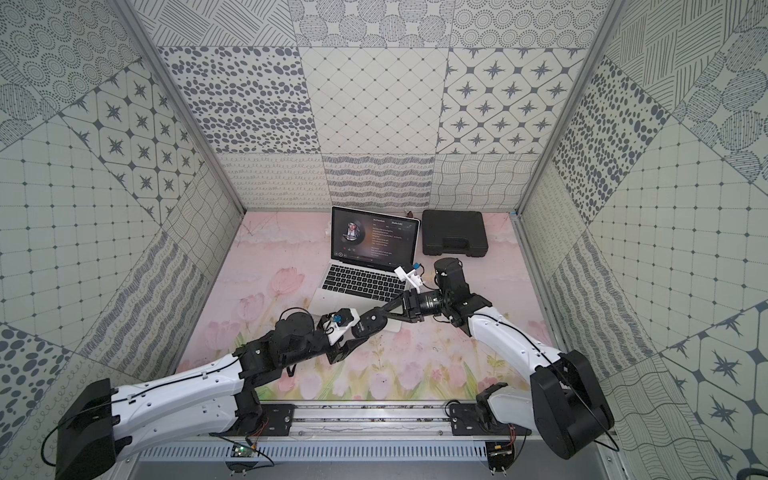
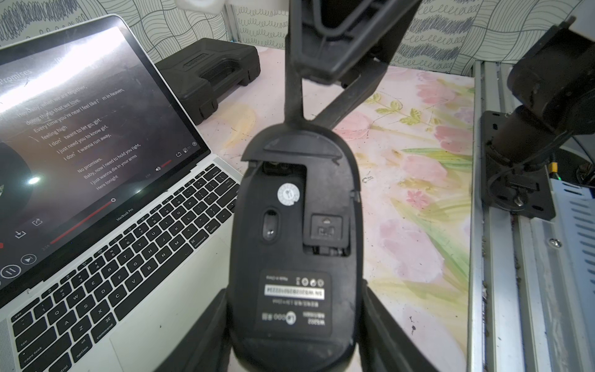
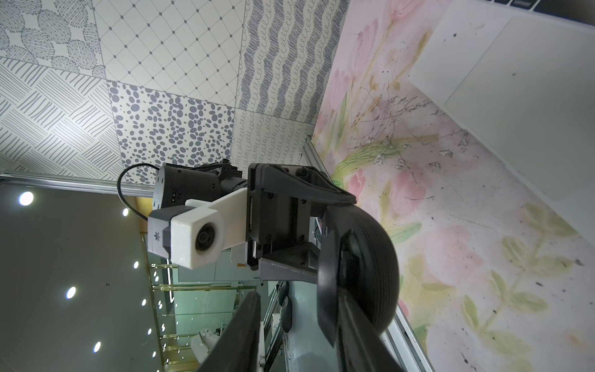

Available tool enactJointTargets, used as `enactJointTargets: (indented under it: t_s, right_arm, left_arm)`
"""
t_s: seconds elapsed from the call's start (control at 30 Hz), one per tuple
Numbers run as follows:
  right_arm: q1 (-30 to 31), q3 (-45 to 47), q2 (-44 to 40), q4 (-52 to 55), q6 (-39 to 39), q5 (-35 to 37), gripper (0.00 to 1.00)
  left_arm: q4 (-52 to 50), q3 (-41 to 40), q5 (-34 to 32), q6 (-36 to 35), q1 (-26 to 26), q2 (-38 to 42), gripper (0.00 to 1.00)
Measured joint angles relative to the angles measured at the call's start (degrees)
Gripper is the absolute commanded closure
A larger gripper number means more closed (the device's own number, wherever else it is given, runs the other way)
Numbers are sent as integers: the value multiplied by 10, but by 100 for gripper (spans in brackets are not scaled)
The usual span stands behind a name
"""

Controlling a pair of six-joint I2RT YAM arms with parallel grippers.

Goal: Remove the wireless mouse receiver from the laptop
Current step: Close the lid on the mouse.

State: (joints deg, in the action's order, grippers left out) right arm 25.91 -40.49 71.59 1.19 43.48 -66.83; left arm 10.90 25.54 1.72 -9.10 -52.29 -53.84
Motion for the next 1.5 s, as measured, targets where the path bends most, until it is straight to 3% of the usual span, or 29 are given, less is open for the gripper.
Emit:
enactJointTargets:
  t_s: [1.3, 1.5]
  right_arm:
    - [-3, -35, -29, 137, -57, 59, 18]
    - [-8, -38, -31, 159, -75, 72, 20]
  left_arm:
    - [0, 0, 0, 1, 0, -9, 100]
    - [0, 0, 1, 2, 0, -9, 100]
